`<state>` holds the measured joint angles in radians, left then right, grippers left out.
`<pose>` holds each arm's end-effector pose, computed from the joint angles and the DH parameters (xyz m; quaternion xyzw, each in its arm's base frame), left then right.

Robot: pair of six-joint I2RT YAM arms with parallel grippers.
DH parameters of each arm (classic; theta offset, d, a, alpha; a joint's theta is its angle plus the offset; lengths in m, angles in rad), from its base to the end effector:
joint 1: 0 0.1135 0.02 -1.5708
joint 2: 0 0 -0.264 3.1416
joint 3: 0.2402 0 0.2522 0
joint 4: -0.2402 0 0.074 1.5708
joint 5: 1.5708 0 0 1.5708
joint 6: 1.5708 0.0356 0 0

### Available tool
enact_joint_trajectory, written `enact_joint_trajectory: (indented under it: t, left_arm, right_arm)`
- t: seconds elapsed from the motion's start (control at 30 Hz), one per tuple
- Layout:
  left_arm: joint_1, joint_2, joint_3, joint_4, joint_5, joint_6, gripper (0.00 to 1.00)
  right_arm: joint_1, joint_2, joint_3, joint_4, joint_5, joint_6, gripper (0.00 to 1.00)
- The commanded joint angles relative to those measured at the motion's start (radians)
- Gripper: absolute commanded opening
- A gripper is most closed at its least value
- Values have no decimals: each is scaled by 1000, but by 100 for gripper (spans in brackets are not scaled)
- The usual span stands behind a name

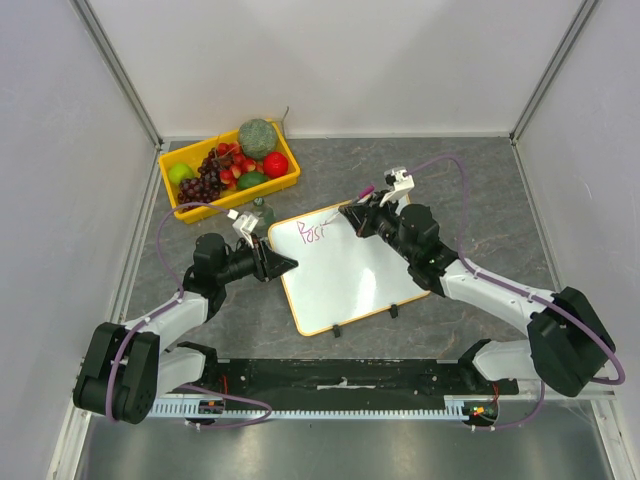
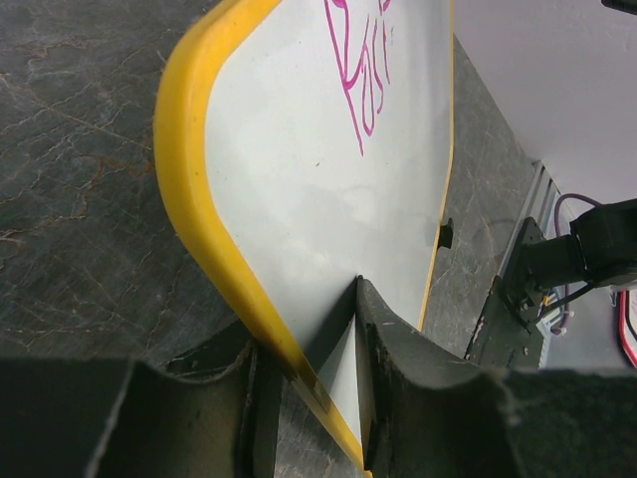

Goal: Write a sentence on the whiteboard

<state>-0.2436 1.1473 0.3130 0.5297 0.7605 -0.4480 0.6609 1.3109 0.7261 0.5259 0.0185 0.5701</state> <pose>0.2034 -0.0758 0.1831 0.1421 0.7671 -0.4677 0.4154 0.2364 0.1830 0.2770 -0.0267 0.7271 0.3905 0.5640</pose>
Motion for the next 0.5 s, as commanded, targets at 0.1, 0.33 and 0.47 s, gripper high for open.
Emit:
enact_joint_trajectory:
  t: [0.1, 0.33, 0.47]
  left_arm:
    - [-11, 14, 3, -27, -15, 77, 2]
    - [-13, 14, 3, -27, -13, 75, 2]
    - [-13, 15, 3, -27, -12, 75, 2]
  right_arm:
    - [-3, -18, -47, -3, -15, -13, 0]
    - [-3, -45, -80, -18, -15, -16, 0]
    - [-3, -56, -94, -24, -46, -19, 0]
